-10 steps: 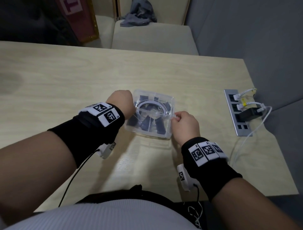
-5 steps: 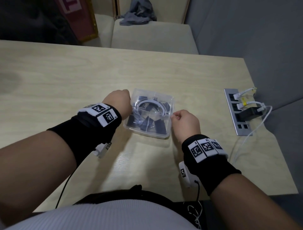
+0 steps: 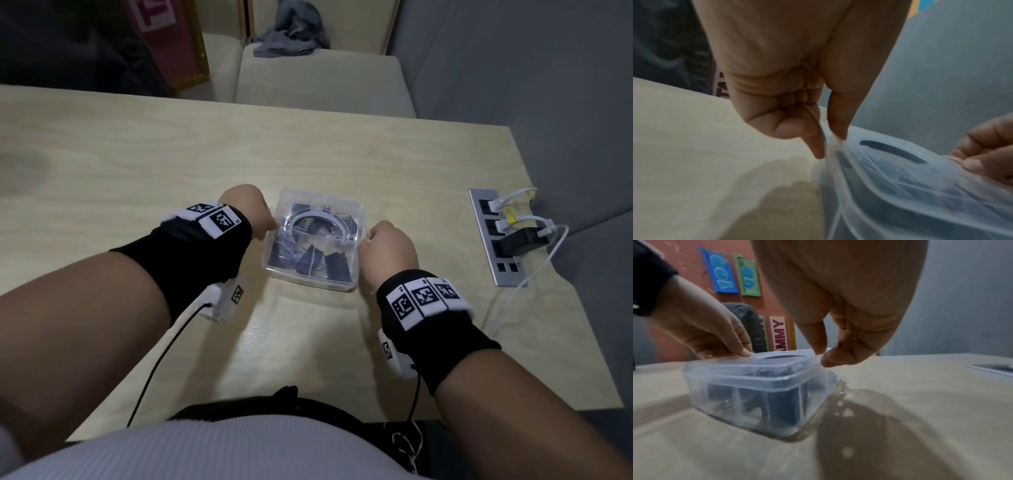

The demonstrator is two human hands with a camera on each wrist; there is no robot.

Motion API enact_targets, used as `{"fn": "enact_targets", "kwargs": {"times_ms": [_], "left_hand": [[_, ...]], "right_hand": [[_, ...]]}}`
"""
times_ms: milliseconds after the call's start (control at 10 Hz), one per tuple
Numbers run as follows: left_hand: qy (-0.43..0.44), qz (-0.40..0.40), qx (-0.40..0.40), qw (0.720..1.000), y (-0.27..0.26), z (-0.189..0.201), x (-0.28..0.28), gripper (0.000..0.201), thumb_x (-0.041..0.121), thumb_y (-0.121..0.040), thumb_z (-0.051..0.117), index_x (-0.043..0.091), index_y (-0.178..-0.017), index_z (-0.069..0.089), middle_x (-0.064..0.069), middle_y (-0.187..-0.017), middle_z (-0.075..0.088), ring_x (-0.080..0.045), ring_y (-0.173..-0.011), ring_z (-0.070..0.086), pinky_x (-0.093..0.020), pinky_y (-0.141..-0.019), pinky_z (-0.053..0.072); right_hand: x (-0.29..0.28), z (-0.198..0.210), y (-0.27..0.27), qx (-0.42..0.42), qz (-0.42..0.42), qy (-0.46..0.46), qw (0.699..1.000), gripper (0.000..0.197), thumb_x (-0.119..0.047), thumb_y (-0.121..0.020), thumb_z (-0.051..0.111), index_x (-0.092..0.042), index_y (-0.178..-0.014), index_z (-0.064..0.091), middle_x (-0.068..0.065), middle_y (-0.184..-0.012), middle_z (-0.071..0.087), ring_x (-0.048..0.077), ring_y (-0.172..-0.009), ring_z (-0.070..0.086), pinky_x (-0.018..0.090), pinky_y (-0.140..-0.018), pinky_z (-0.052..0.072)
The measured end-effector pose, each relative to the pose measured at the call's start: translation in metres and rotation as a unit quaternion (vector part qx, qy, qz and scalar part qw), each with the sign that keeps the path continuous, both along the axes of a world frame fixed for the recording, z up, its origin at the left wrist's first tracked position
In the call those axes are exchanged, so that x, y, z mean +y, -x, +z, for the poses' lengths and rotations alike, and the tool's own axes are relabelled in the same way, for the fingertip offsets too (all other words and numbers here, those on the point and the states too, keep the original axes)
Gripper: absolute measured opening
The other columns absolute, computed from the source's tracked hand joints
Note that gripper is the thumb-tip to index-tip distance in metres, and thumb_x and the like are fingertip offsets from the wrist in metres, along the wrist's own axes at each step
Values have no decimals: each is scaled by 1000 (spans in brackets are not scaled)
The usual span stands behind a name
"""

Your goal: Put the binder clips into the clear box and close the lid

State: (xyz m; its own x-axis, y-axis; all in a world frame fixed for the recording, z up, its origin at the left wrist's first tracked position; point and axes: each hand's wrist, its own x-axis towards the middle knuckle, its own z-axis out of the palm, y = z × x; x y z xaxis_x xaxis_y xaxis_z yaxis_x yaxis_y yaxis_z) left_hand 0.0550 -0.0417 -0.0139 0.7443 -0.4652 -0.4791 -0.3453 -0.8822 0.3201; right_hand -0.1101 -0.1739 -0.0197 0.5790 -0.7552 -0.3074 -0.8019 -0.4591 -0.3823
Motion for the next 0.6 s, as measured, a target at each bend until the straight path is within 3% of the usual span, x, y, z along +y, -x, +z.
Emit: {"fn": "enact_targets", "kwargs": {"times_ms": [100,200,300,400,500,600], "left_hand": [[-29,-28,-53,998,4,1,-3,16,11,-78,63,1,-73,75,-12,-77,75,-30,-68,68,-31,-61,53],[-45,-53,-107,992,11,1,-8,13,9,-83,57,4,-72,62,-9,-66,57,-29,-70,55,-31,-62,42],[-42,-64,-116,990,11,0,-7,11,13,-85,58,7,-76,61,-8,-70,55,-29,-72,53,-32,-63,41],[-22,-58,-95,994,9,-4,0,10,17,-85,57,8,-83,59,-10,-82,65,-28,-75,57,-33,-62,42],[-11,-68,-91,993,10,-2,9,25,31,-88,56,7,-93,57,-14,-93,69,-32,-85,61,-34,-67,44],[11,-38,-85,996,17,0,25,36,43,-91,53,9,-98,57,-13,-96,66,-32,-95,62,-33,-72,43]], "right_hand": [[3,7,-6,42,48,32,997,22,-2,-88,45,-1,-108,52,18,-113,58,34,-99,58,31,-68,37],[4,12,-7,56,65,48,995,22,-1,-87,44,-2,-108,52,18,-114,57,34,-100,58,32,-69,37],[4,13,-6,54,67,44,995,21,0,-87,43,-2,-105,52,18,-113,58,34,-97,58,32,-68,38],[1,14,0,47,67,25,996,19,-2,-88,43,-1,-104,54,18,-110,59,33,-91,56,32,-67,38],[-7,13,9,74,112,32,990,26,-16,-96,40,-3,-113,55,18,-114,60,33,-99,58,33,-74,44],[-18,20,22,45,93,12,995,42,-38,-97,39,-8,-124,50,15,-121,59,32,-106,58,37,-84,46]]}}
